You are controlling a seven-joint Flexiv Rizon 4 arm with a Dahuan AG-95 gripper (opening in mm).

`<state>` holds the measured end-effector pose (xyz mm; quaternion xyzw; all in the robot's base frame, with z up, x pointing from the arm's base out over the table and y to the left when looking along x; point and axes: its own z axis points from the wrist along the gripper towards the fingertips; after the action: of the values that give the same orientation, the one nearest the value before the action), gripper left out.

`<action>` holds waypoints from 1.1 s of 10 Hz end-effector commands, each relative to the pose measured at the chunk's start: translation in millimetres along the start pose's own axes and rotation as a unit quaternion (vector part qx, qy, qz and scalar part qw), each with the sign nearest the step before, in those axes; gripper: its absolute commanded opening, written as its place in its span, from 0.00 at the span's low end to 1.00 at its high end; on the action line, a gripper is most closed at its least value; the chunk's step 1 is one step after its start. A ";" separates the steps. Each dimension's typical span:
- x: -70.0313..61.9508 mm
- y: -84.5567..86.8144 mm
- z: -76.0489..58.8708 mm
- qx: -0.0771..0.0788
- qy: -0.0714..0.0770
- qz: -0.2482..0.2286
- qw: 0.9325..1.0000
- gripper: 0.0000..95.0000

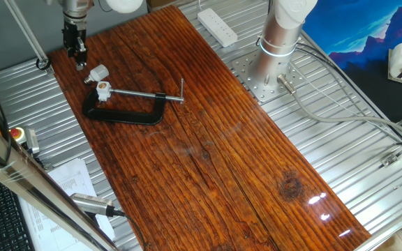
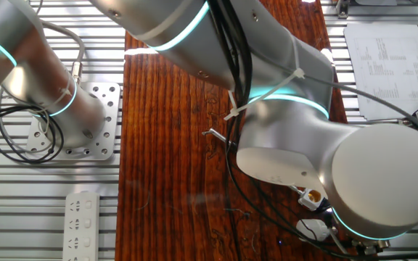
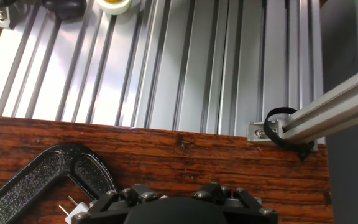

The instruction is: Take out the light bulb by rotating it

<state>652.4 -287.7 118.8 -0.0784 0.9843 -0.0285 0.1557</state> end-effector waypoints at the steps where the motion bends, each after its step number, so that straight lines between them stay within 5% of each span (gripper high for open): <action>1: -0.2 -0.1 -0.5 -0.001 0.003 0.000 1.000 0.60; 6: -2.0 0.0 -6.6 -0.004 0.026 -0.003 1.000 0.60; 9: -4.6 0.3 -16.9 -0.010 0.062 -0.008 0.998 0.60; 10: -5.1 0.4 -18.7 -0.011 0.068 -0.010 0.998 0.40; 11: -5.6 0.6 -20.9 -0.012 0.076 -0.013 0.997 0.40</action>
<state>651.7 -285.7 139.4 -0.0893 0.9924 -0.0246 0.0815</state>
